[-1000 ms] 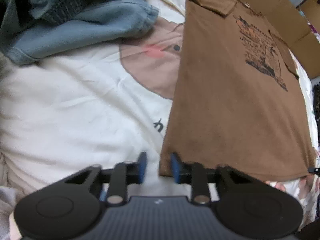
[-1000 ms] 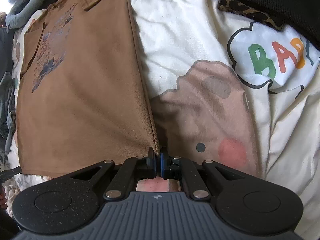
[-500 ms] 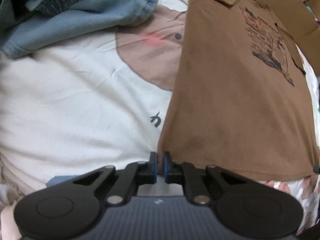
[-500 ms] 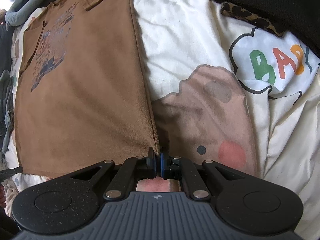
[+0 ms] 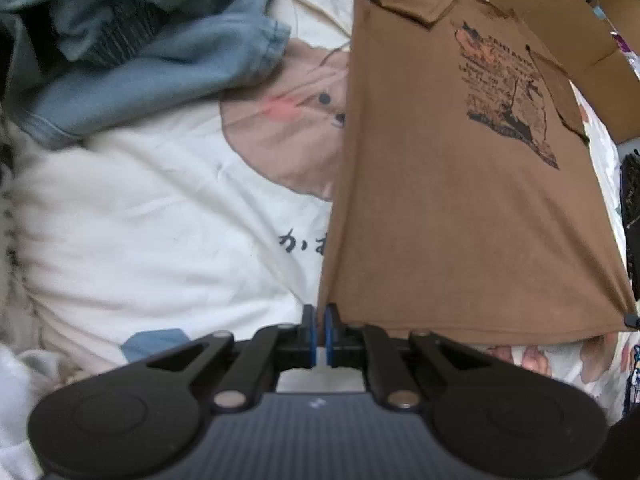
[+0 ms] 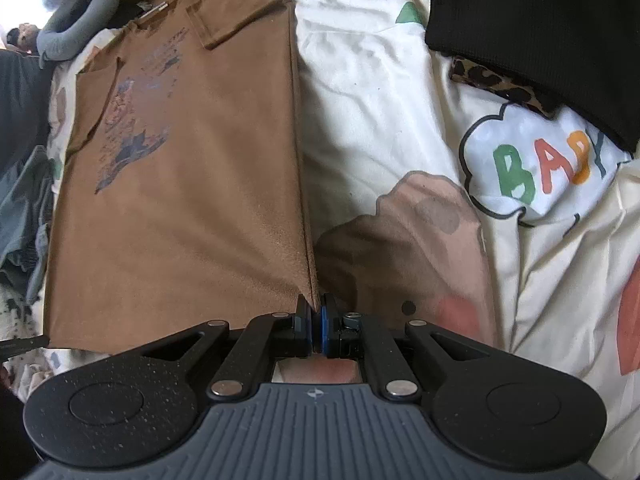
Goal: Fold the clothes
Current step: 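Close the left gripper on the same brown shirt edge near the hem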
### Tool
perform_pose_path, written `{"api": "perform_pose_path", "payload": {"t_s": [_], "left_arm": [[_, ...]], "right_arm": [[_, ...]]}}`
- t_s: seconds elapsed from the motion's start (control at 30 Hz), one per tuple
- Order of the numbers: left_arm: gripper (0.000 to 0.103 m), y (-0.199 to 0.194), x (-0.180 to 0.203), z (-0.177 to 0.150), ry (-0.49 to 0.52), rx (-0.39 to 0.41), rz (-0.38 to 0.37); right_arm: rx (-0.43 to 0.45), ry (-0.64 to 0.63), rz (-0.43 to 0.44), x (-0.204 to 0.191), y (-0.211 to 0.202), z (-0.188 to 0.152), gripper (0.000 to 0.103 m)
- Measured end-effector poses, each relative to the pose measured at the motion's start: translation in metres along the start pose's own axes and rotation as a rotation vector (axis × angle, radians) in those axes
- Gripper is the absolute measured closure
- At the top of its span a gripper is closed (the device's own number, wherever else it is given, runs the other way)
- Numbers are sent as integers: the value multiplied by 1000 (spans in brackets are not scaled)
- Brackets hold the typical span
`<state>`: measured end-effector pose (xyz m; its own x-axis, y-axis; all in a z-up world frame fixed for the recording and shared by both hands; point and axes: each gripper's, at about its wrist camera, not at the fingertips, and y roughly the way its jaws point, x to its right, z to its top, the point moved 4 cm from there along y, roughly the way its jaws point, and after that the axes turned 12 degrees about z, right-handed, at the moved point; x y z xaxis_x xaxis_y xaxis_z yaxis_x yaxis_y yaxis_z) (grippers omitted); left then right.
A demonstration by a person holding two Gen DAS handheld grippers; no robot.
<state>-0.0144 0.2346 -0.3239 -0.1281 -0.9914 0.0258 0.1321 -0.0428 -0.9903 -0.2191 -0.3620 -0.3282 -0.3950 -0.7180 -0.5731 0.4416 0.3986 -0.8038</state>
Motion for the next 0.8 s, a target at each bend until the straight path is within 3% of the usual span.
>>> {"api": "perform_pose_path", "payload": {"t_s": [0.4,0.8], "left_arm": [[100,-32,11,-12,18,3,-10],[99,-25,4,-33,12,-50,5]], "right_arm": [[25,-11,20,-3,-24,-4,101],[-17,38,24,14,-16,-37,101]]}}
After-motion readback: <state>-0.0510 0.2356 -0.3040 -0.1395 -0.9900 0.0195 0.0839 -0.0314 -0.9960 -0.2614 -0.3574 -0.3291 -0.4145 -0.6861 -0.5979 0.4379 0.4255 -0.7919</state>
